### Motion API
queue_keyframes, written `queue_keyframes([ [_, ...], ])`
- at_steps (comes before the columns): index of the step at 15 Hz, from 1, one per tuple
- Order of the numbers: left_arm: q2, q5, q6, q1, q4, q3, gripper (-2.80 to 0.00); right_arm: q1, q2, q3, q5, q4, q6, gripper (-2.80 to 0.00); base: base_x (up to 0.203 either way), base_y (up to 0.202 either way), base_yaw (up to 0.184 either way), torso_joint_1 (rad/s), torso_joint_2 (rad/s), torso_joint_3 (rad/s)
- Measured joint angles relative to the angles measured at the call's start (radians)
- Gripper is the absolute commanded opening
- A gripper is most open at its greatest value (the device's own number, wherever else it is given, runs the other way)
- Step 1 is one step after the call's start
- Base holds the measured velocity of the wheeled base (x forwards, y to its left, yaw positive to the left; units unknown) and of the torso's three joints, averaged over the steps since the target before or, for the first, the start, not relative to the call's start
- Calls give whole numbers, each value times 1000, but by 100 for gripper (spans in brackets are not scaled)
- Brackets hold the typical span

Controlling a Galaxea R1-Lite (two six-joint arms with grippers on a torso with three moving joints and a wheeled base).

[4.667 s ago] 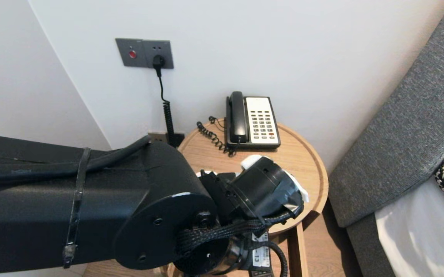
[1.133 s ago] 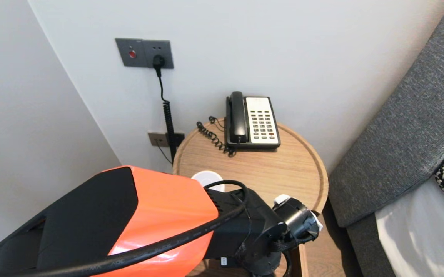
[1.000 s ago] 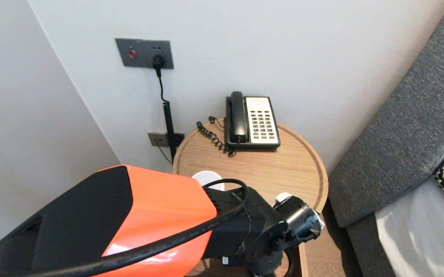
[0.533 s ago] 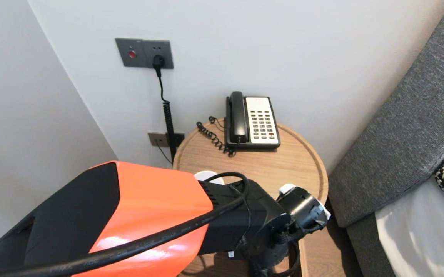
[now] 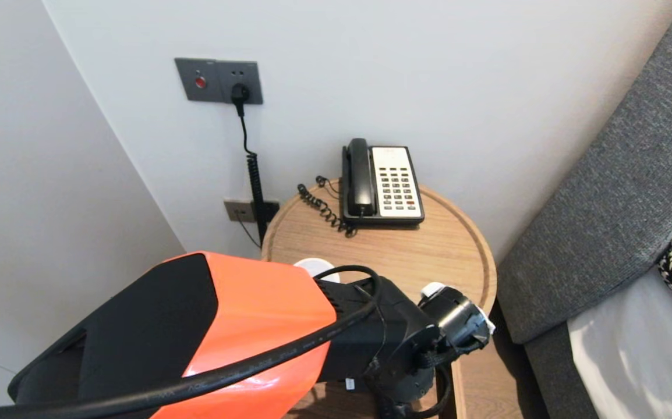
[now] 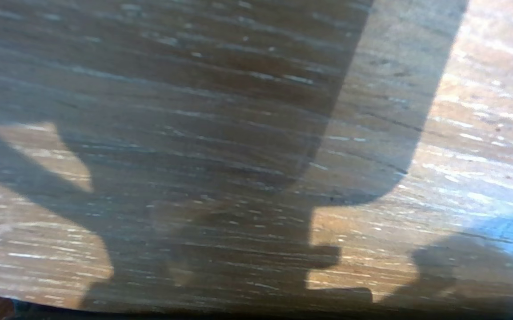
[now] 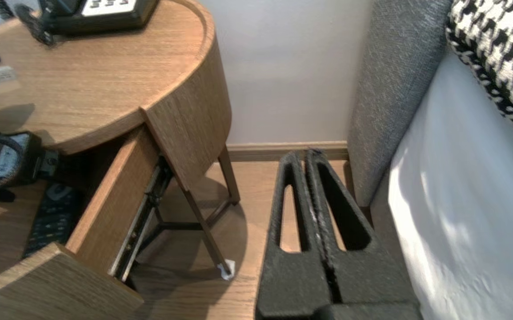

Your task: Take the remote control out of the drawer one by one and place them on the table

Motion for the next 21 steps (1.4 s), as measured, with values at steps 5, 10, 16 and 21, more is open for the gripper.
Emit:
queue_keyframes([
  [5, -1, -2, -11, -1, 3, 20, 0, 0, 0, 0, 0, 0, 0, -280, 0, 0, 0, 0, 0, 0],
  [10, -29, -5, -13, -8, 2, 67, 0, 0, 0, 0, 0, 0, 0, -280, 0, 0, 0, 0, 0, 0],
  [16, -61, 0, -13, -23, 1, 81, 0, 0, 0, 0, 0, 0, 0, -280, 0, 0, 0, 0, 0, 0],
  [21, -85, 11, -12, -37, 1, 109, 0, 0, 0, 0, 0, 0, 0, -280, 0, 0, 0, 0, 0, 0],
])
